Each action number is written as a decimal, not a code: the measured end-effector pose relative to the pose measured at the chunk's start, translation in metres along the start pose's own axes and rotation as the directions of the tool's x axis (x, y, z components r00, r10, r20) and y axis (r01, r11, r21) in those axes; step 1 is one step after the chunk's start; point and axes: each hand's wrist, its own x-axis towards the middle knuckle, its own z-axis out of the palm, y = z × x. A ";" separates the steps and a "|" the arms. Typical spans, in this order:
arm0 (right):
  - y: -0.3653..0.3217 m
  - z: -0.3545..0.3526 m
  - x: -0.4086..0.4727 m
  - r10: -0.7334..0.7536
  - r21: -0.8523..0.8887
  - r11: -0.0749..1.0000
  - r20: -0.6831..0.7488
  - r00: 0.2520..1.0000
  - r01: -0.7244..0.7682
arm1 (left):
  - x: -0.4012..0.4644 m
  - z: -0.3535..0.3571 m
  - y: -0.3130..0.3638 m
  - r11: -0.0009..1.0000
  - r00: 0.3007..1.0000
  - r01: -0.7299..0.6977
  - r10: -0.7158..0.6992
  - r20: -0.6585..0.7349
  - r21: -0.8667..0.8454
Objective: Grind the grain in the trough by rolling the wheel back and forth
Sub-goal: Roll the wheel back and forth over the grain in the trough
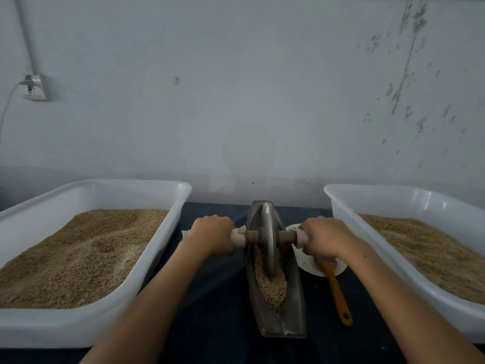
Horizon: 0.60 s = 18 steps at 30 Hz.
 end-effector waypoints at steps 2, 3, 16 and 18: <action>0.001 -0.007 -0.001 0.005 0.032 0.999 0.133 0.991 -0.009 | -0.002 -0.005 0.000 1.000 0.995 -0.001 0.004 0.096 -0.025; 0.002 -0.009 -0.001 0.005 0.053 0.998 0.178 0.984 -0.014 | -0.002 -0.007 0.001 1.000 0.992 -0.003 0.007 0.124 -0.030; 0.001 0.013 0.006 -0.024 -0.006 1.000 -0.252 0.968 0.023 | 0.001 0.007 0.000 1.000 0.992 -0.003 0.001 -0.122 -0.018; 0.000 0.015 0.007 -0.032 -0.023 0.999 -0.298 0.954 0.026 | 0.001 0.009 -0.002 0.998 0.995 -0.003 -0.003 -0.104 -0.058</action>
